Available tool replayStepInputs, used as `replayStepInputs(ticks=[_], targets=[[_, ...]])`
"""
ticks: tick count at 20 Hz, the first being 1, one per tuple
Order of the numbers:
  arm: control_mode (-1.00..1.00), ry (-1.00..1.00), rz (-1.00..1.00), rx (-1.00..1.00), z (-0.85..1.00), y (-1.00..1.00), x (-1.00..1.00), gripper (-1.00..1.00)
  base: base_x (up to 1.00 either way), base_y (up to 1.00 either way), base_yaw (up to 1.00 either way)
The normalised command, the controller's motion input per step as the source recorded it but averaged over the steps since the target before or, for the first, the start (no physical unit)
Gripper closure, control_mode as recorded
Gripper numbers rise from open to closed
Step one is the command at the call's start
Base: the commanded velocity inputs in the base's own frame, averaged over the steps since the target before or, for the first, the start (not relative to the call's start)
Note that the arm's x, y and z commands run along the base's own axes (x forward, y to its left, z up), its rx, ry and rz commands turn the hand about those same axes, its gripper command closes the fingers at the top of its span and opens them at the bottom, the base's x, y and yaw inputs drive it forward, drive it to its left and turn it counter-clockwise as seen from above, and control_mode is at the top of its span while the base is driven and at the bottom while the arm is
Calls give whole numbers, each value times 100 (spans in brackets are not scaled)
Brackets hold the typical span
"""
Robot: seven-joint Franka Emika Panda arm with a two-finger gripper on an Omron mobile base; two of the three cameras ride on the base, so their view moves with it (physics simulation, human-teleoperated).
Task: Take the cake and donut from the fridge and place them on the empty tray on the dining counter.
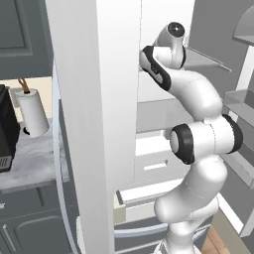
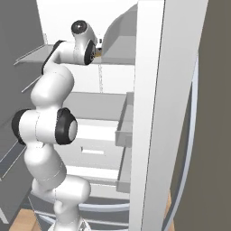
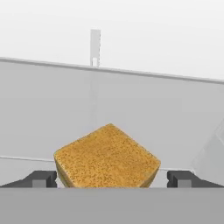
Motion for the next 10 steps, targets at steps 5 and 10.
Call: replayStepInputs(ticks=[5, 10], targets=[[-100, 0, 0, -2, -40, 0, 34, -100, 0, 0, 0], [-100, 1, 0, 0, -30, 0, 33, -100, 0, 0, 0]])
